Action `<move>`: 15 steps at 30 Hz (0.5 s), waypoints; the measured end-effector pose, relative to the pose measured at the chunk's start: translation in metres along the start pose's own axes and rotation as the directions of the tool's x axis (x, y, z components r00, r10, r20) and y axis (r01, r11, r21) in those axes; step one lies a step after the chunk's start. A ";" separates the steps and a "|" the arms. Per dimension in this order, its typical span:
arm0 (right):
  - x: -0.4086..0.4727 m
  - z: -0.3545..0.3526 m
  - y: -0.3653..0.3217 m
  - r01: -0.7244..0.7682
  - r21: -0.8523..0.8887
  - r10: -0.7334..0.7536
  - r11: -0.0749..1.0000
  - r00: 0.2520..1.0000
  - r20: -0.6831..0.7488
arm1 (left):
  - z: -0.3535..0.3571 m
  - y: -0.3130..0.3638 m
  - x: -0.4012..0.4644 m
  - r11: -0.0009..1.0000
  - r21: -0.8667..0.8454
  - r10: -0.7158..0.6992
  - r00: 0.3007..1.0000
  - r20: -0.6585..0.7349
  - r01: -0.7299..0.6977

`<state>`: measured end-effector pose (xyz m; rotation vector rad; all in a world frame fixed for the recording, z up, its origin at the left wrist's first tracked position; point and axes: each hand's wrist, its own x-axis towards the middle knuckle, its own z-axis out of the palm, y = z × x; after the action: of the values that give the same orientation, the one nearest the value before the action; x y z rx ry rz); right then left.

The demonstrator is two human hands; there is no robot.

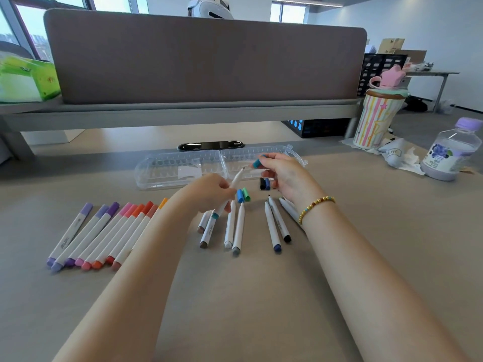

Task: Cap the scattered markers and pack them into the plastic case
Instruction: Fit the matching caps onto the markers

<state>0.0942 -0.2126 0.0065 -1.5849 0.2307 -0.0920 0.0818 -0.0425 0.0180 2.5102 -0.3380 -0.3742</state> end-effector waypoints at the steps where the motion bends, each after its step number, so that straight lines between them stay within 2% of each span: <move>1: 0.002 -0.001 0.001 -0.011 0.010 0.012 1.000 1.000 -0.006 | 0.001 0.001 -0.001 1.000 -0.001 0.008 1.000 0.015 -0.008; 6: 0.004 -0.003 0.003 -0.040 -0.003 0.039 0.999 0.999 -0.035 | 0.004 0.008 -0.005 0.999 -0.012 0.041 0.997 0.068 -0.040; 15: -0.003 -0.006 0.003 0.073 -0.148 -0.072 0.986 0.997 0.014 | 0.007 0.006 -0.005 0.999 -0.009 0.036 0.997 0.071 -0.035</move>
<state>0.0894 -0.2183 0.0040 -1.7419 0.1765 -0.1267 0.0741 -0.0492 0.0173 2.4837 -0.4079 -0.4506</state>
